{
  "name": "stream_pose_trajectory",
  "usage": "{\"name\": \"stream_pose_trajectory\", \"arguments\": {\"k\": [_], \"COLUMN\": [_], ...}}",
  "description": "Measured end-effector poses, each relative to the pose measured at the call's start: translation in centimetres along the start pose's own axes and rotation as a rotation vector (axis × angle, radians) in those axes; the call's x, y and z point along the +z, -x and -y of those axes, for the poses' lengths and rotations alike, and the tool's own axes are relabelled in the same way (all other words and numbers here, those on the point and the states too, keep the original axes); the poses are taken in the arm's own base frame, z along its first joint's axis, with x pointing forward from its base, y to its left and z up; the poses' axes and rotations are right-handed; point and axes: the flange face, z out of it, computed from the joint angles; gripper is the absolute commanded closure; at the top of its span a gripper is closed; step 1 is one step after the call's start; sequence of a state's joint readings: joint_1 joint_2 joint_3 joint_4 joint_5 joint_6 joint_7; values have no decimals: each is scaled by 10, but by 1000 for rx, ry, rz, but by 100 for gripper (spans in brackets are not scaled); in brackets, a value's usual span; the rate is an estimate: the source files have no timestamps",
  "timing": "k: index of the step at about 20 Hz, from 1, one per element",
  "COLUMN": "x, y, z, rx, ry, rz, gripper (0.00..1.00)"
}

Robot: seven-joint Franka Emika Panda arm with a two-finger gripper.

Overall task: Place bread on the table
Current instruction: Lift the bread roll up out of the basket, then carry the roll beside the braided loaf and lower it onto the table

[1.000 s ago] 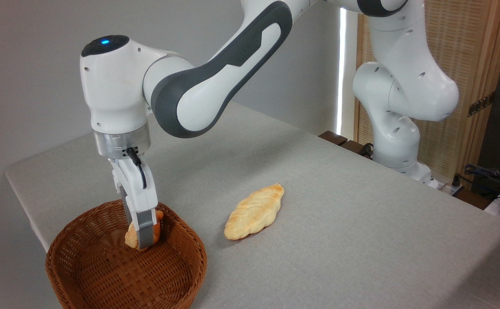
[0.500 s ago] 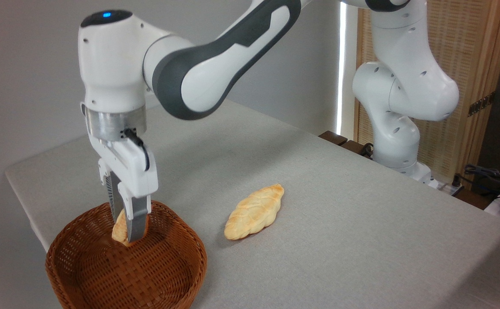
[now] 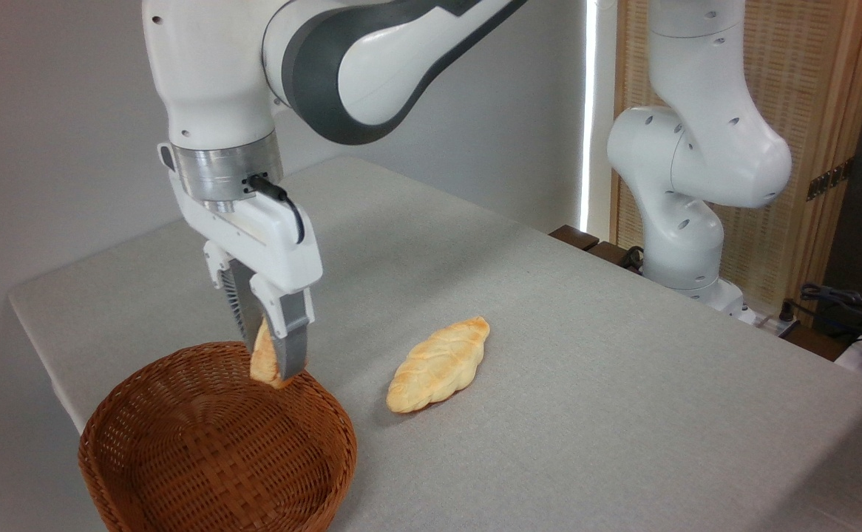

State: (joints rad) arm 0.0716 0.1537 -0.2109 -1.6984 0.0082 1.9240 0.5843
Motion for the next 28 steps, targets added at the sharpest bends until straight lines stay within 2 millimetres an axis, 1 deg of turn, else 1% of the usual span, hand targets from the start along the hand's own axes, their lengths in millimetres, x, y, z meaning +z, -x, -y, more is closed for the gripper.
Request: {"name": "stream_pose_trajectory", "arguments": {"k": [2,5,7,9,10,11,14,17,23,28], "x": [1,8,11,14,16,19,32,45,50,50], "y": [4,14,22,29,33,35,37,34,33,33], "z": [-6,-21,-32,-43,-48,-54,-76,-91,-98,-98], "rx": [5,15,21,28,33,38,69,95,108,109], "ry": [9,17,20,22,24,28,39,45,49,48], "rz": [17,45,62,76,85,93,116,125,132,131], "gripper": [29,25,15,14,5,0,0,0,0,0]}}
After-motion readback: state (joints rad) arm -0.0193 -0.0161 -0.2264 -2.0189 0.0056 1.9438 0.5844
